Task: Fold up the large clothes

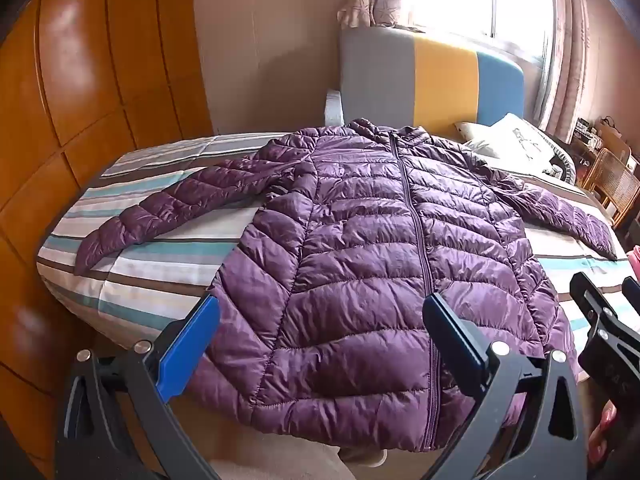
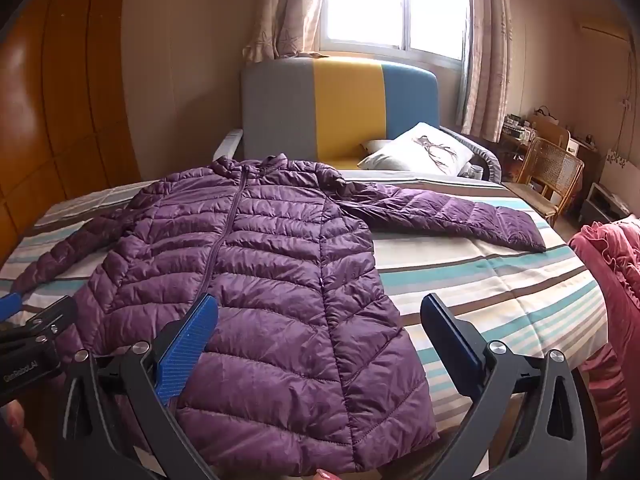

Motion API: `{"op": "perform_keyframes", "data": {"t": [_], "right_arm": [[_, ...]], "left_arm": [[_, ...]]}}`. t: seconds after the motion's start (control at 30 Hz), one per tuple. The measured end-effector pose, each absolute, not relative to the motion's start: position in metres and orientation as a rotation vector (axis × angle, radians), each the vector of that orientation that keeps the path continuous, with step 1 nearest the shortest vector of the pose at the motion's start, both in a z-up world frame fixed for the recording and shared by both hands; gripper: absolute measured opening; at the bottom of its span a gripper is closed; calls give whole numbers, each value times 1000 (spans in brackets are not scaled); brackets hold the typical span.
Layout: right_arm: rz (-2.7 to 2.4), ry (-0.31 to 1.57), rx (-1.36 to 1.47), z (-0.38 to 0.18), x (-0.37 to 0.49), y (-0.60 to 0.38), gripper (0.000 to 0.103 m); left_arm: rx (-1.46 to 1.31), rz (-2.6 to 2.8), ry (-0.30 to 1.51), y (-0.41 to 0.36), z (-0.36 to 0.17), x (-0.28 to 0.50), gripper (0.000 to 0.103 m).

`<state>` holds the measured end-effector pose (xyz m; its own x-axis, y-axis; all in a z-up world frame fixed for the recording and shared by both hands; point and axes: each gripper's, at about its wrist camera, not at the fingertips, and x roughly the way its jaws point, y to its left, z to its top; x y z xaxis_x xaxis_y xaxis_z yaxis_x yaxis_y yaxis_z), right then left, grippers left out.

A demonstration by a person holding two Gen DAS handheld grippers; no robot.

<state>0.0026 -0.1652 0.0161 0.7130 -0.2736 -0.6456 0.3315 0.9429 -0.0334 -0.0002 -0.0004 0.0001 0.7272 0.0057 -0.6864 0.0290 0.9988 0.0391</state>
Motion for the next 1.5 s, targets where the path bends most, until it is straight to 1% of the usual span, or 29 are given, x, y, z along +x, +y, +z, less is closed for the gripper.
{"op": "perform_keyframes", "data": {"t": [0.47,0.6,1.5], "right_arm": [[-318,713,104,17,-1,-170,100],[-317,713,107,16,0,-169,100],[-306,710,113,17,-2,-167,100]], "left_arm": [[50,-14,768,-15,-3,7,101],[39,-19,765,2,-2,0,101],[47,-22,774,0,-3,1,101]]}}
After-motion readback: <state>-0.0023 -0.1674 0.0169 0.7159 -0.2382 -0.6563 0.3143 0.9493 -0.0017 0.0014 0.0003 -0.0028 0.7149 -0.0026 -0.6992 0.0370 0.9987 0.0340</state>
